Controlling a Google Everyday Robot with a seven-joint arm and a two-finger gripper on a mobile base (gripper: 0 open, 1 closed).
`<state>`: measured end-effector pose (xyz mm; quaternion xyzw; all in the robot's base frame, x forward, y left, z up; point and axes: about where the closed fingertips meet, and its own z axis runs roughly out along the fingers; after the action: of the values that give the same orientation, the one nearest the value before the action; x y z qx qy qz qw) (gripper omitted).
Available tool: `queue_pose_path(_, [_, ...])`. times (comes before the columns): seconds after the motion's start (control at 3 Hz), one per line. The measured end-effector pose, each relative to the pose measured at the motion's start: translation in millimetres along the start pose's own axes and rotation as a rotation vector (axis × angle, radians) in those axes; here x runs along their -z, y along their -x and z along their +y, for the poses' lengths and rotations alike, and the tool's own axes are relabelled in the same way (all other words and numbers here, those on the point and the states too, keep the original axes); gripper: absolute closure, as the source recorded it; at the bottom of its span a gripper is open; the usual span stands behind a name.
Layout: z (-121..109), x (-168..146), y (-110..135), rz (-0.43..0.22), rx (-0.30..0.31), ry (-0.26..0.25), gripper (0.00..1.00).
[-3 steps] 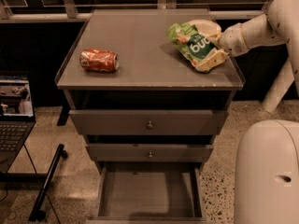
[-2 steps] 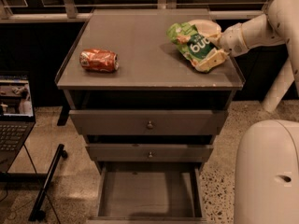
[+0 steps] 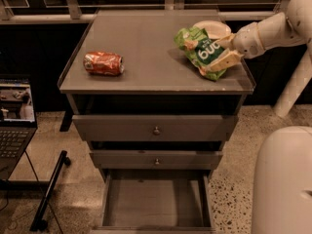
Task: Place green rice chip bag into bottom drawer
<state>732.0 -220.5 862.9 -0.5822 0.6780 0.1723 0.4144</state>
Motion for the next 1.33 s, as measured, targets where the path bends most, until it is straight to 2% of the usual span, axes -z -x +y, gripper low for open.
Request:
queue_pose_path(0.33, [28.8,50.4,20.2,-0.015,0.001,-0.015,1.0])
queue_pose_path(0.67, [68.2,84.3,42.3,-0.037,0.007,-0.021,1.0])
queue_pose_path(1.33, [138.5,89.4,51.6,-0.192,-0.058,0.049,1.0])
